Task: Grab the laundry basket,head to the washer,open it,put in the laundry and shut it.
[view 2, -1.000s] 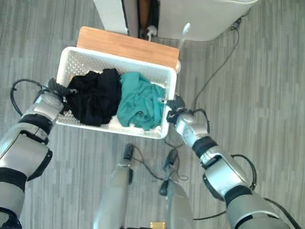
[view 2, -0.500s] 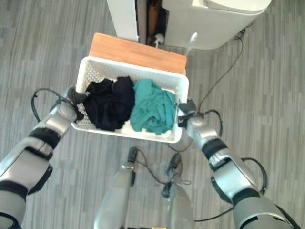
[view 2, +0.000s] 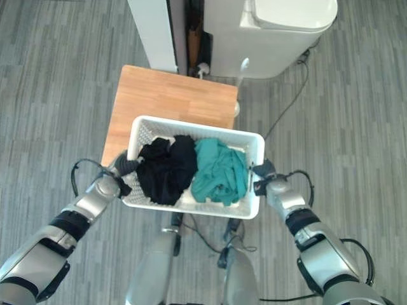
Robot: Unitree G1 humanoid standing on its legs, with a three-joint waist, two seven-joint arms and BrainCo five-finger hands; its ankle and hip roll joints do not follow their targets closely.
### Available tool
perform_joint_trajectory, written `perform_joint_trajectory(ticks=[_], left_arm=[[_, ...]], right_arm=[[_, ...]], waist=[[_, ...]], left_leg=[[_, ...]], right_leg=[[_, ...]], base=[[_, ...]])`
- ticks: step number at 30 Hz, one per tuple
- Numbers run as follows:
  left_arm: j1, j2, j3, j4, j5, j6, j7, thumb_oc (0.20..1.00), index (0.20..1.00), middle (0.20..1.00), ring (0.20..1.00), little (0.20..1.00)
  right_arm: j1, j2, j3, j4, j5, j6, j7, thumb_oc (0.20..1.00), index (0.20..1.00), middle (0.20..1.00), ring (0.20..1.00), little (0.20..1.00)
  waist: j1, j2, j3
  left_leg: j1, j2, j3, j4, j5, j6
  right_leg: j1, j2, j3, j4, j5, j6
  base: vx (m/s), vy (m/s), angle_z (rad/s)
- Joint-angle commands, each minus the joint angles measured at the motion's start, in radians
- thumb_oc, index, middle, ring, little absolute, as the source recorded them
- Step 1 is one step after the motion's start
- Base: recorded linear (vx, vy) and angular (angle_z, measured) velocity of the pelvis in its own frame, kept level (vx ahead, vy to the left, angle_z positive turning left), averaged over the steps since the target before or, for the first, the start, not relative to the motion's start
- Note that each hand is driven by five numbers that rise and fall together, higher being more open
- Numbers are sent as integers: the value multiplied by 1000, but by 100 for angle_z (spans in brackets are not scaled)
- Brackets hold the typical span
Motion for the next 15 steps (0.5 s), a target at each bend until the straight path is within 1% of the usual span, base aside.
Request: perform_joint_trajectory(ticks=[1, 2, 3, 5, 9, 11, 12, 13, 15], left_arm=[[-50, -115, -42, -49, 64, -77, -30, 200, 200, 200, 200, 200], [-49, -139, -49, -43, 67, -79, -35, 200, 200, 200, 200, 200], [-50, -139, -49, -42, 67, -79, -35, 200, 200, 200, 200, 200], [-41, -169, -58, -43, 81, -80, -49, 200, 200, 200, 200, 200], [-25, -219, -71, -62, 109, -87, -74, 200, 200, 200, 200, 200], [-16, -242, -78, -67, 127, -90, -90, 200, 200, 200, 200, 200], [-16, -243, -79, -66, 127, -90, -90, 200, 200, 200, 200, 200], [-13, -265, -78, -53, 135, -98, -95, 200, 200, 200, 200, 200], [-8, -272, -69, -39, 133, -105, -98, 200, 200, 200, 200, 200]], right_arm=[[5, 18, -14, -114, -7, -58, 103, 200, 200, 200, 200, 200], [50, 18, -32, -117, -1, -61, 112, 200, 200, 200, 200, 200], [50, 18, -32, -118, -1, -60, 112, 200, 200, 200, 200, 200], [108, 18, -59, -125, 1, -65, 122, 200, 200, 200, 200, 200], [229, 2, -122, -168, 13, -78, 148, 200, 200, 200, 200, 200], [284, -8, -146, -189, 8, -79, 166, 200, 200, 200, 200, 200], [285, -9, -147, -190, 8, -79, 166, 200, 200, 200, 200, 200], [328, -19, -176, -216, 4, -86, 176, 200, 200, 200, 200, 200], [369, -28, -202, -233, 3, -93, 182, 200, 200, 200, 200, 200]], waist=[[-5, 60, -58], [-15, 64, -77], [-15, 63, -79], [-28, 69, -101], [-63, 85, -136], [-84, 95, -155], [-83, 95, -155], [-103, 104, -163], [-121, 112, -166]], left_leg=[[157, 2, 55, -206, 16, 20], [178, -2, 56, -210, 11, 21], [175, -3, 56, -212, 14, 21], [201, -10, 58, -214, 6, 24], [267, -29, 71, -211, -24, 36], [296, -40, 88, -208, -36, 45], [298, -40, 89, -209, -37, 46], [328, -51, 123, -201, -54, 54], [356, -49, 164, -196, -69, 60]], right_leg=[[102, -37, -32, 78, -51, 88], [116, -40, -30, 81, -57, 90], [114, -41, -31, 80, -55, 90], [133, -45, -25, 87, -64, 91], [170, -56, -8, 110, -79, 95], [178, -66, 4, 114, -70, 101], [179, -66, 6, 114, -70, 101], [180, -77, 25, 112, -33, 117], [162, -91, 30, 123, 13, 135]], base=[[81, -10, -4], [77, -9, -1], [71, -7, -2], [70, 18, -6], [75, 59, -5], [49, 81, -19], [2, 115, -35], [-30, 110, -45], [-47, 89, -70]])
